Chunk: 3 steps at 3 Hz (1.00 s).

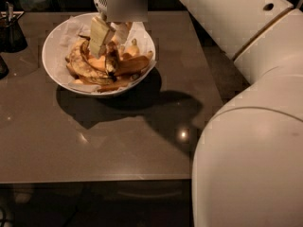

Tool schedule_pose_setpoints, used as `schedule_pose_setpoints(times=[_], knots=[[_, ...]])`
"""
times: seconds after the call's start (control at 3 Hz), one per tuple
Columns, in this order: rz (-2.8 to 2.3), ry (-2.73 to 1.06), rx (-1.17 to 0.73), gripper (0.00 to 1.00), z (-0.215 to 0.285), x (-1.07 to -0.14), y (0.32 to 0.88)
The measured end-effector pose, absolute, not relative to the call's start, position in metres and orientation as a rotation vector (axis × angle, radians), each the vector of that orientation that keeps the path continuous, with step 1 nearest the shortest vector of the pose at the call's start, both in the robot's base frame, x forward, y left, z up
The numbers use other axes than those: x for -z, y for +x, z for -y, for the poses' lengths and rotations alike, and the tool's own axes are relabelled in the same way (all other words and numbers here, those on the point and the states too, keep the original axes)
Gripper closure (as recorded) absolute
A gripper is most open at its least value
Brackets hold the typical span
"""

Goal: Pick banana from white bowl

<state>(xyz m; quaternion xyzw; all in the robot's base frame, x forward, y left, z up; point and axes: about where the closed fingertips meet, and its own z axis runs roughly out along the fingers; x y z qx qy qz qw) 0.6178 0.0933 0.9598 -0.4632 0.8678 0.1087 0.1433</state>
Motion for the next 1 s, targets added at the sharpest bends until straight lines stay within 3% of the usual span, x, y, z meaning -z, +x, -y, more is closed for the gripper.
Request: schedule_pose_setpoints(times=[0.33, 1.0], knots=[[-2.508, -1.324, -0.312, 0.31, -0.0914, -0.9590, 0.6208], [-2.530, -1.316, -0.306, 0.30, -0.0921, -0.9514, 0.6292]])
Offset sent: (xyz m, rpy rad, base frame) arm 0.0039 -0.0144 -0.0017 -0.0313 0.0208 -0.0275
